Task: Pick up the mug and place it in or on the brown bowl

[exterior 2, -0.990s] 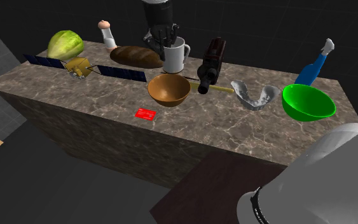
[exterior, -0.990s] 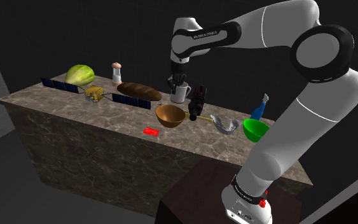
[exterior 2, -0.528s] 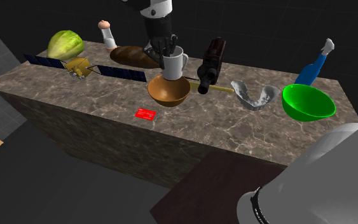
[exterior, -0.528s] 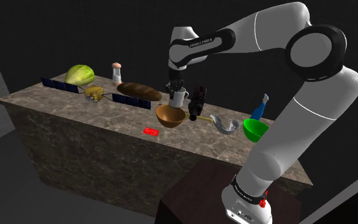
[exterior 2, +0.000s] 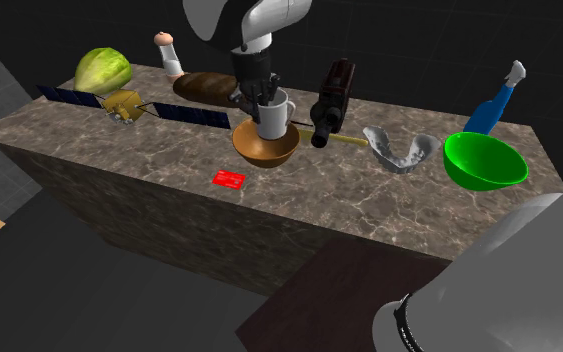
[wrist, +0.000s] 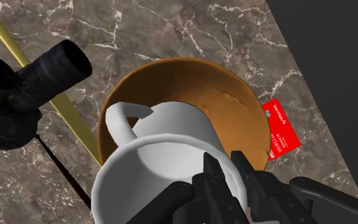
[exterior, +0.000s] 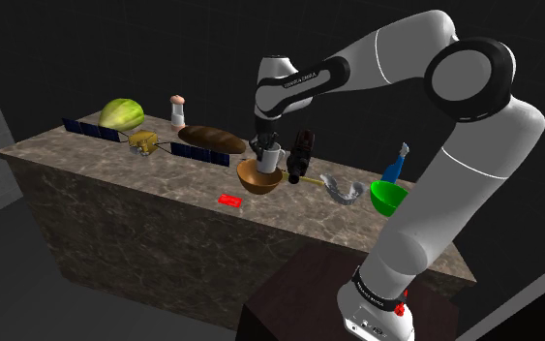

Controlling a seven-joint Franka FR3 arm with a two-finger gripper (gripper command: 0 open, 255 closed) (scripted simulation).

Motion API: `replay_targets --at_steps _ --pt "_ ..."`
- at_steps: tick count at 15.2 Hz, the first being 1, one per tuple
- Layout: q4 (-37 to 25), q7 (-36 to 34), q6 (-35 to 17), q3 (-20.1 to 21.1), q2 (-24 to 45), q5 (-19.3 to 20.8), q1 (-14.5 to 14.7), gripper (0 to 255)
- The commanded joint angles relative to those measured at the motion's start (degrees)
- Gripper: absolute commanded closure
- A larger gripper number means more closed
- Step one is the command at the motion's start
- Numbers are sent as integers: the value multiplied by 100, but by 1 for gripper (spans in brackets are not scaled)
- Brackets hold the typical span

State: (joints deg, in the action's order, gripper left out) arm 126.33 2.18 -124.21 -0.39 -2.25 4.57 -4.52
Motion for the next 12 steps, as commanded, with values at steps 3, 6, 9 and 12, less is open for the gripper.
replay_targets --at_steps 3,6,9,12 --pt "99 -15 -213 -3 109 10 -3 255" --pt "99 -15 -213 -3 109 10 -3 255" --pt "99 -15 -213 -3 109 10 -3 255" --pt "98 -15 -213 -3 110 10 -3 0"
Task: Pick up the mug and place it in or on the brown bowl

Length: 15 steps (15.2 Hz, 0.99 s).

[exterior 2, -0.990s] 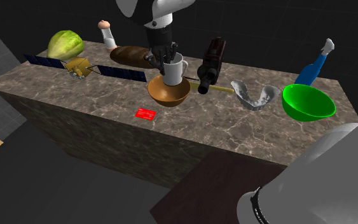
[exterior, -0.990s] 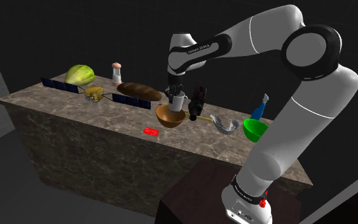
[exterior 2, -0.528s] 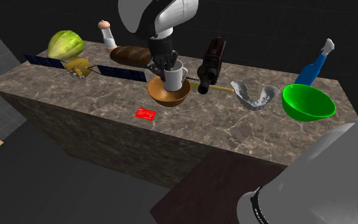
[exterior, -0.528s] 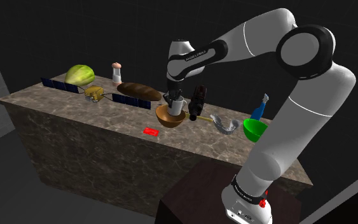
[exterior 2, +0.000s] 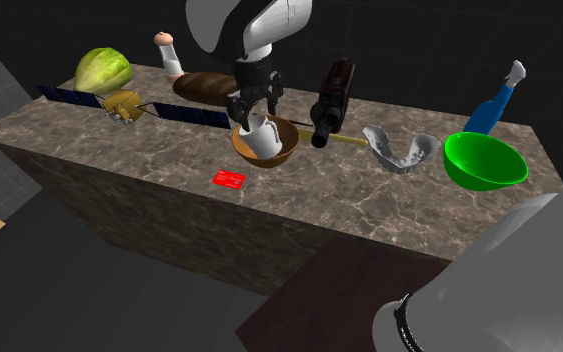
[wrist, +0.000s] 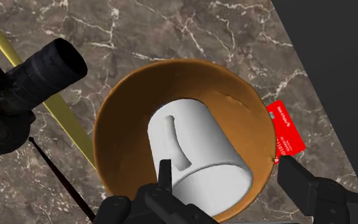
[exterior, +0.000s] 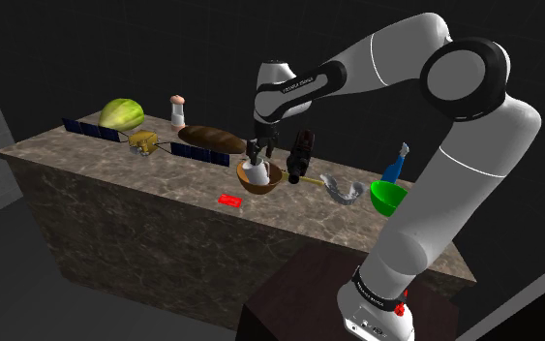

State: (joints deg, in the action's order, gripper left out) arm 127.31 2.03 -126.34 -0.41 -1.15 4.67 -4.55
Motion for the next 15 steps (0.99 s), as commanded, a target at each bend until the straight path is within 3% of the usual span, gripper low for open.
replay_targets --at_steps 1,3,7,15 --pt "0 0 0 0 0 0 0 0" --pt "0 0 0 0 0 0 0 0" --pt "-406 19 720 24 -314 -36 24 0" --pt "-406 19 720 24 -314 -36 24 0"
